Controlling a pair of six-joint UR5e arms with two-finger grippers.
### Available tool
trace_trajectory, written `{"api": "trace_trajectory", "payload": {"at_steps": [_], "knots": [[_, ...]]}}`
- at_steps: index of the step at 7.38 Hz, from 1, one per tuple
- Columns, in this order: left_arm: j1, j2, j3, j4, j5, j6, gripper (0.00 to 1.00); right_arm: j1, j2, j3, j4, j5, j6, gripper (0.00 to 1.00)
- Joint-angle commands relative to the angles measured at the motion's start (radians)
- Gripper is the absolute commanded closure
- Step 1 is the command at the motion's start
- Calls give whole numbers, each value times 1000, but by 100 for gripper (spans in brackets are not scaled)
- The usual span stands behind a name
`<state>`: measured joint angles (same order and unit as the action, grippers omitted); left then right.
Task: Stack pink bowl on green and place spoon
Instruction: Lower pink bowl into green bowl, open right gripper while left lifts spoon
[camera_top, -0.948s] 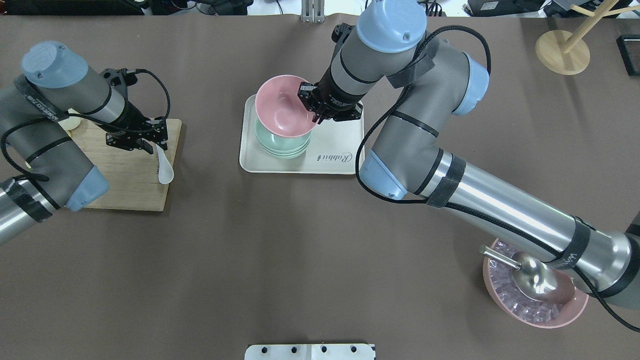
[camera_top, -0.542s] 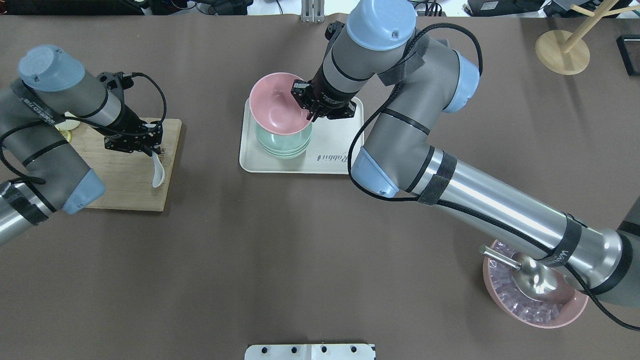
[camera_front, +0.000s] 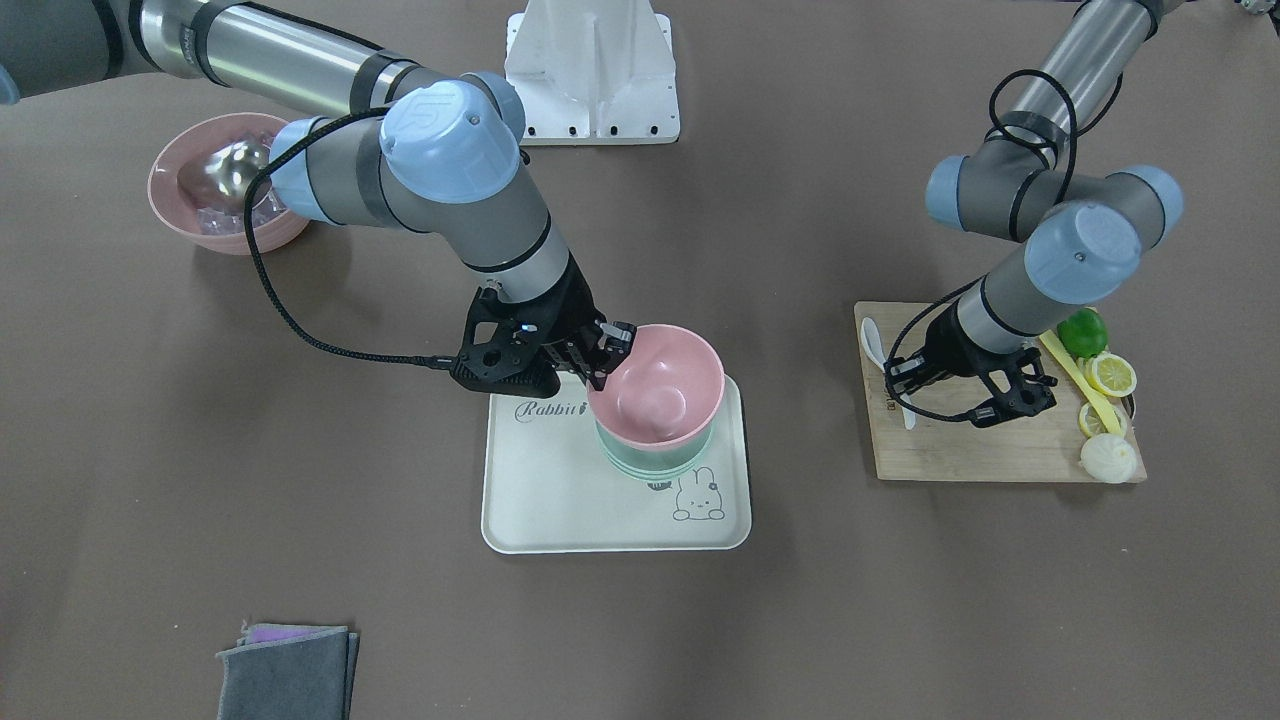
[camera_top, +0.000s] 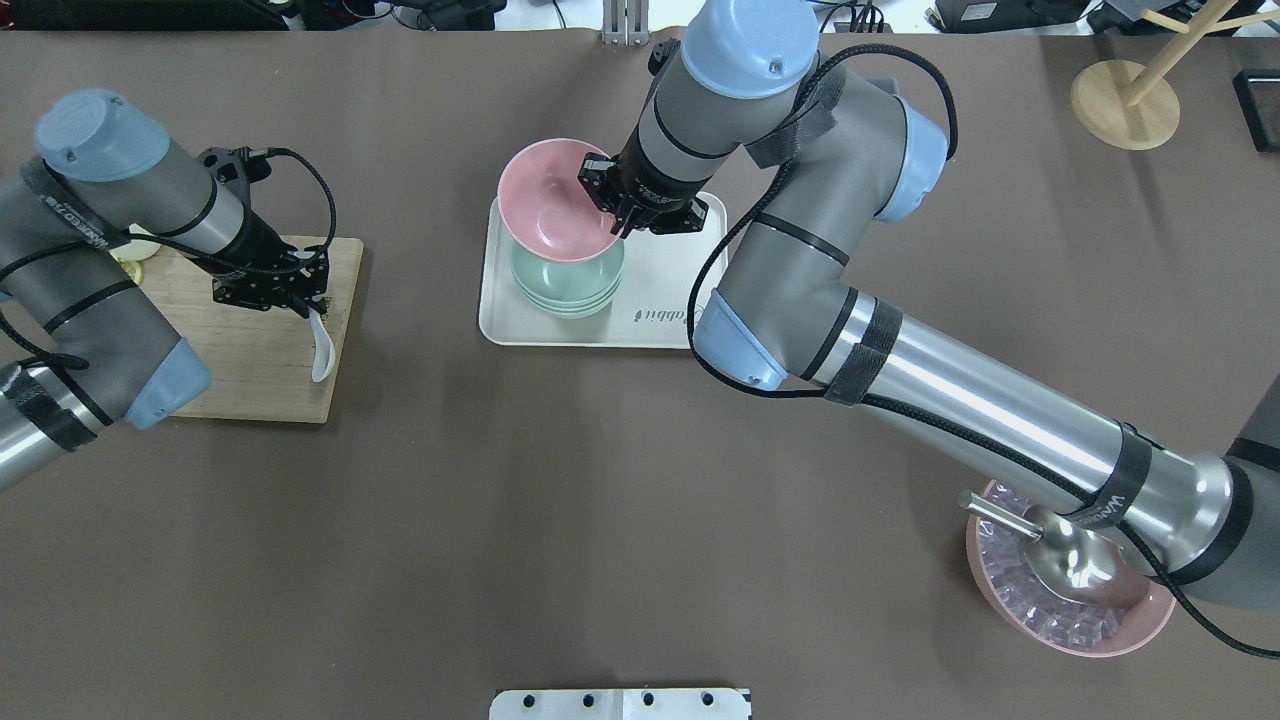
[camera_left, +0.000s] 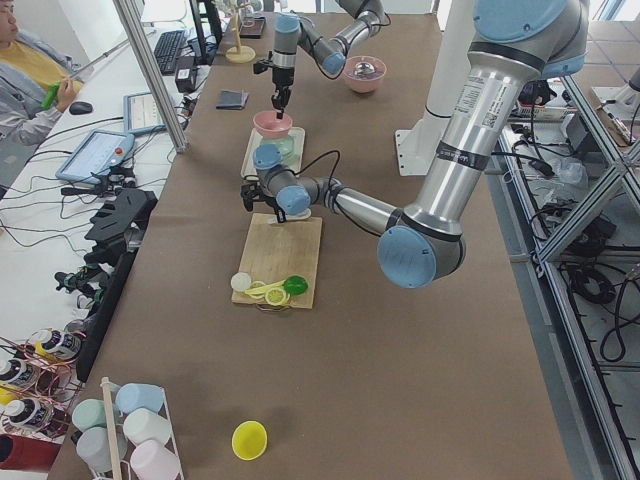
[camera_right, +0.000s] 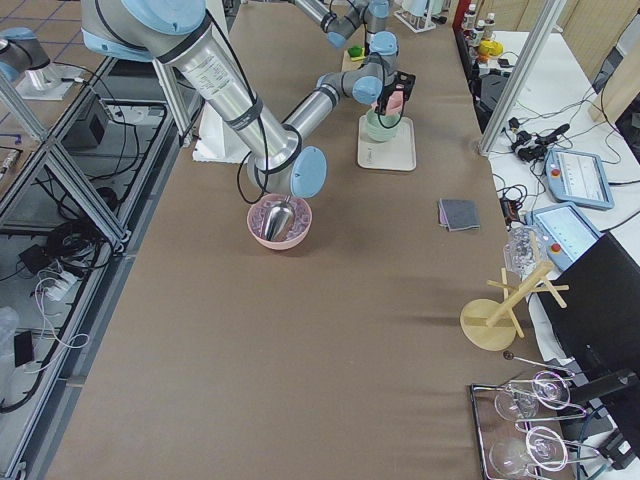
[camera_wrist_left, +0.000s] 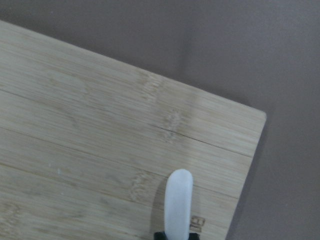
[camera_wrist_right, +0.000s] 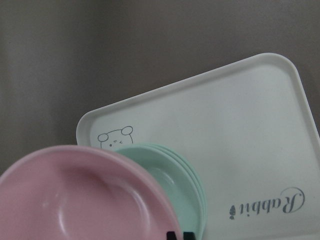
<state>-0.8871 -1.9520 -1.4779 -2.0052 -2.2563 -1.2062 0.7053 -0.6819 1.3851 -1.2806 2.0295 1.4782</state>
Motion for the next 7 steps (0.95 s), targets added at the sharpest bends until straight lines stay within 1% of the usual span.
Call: {"api": "trace_trajectory", "payload": {"at_steps": [1, 2, 3, 4, 5, 6, 7], "knots": [[-68, -37, -25, 8, -89, -6, 100, -12, 12, -37, 7, -9, 5, 79], [-105, -62, -25, 23, -129, -7, 100, -20, 12, -35, 10, -6, 26, 73], [-114, -123, -19, 57, -129, -36, 100, -26, 13, -32, 12, -5, 46, 65], [-113, -201, -12, 92, -126, -118, 100, -26, 13, -29, 12, -3, 47, 1], [-112, -237, -10, 92, -123, -165, 100, -20, 4, 9, 10, 8, 45, 0], [-101, -305, 36, 85, -120, -209, 100, 29, -45, 46, 12, 77, 31, 0], [-54, -391, 98, 80, -62, -258, 100, 86, -124, 116, 10, 147, -4, 0]]}}
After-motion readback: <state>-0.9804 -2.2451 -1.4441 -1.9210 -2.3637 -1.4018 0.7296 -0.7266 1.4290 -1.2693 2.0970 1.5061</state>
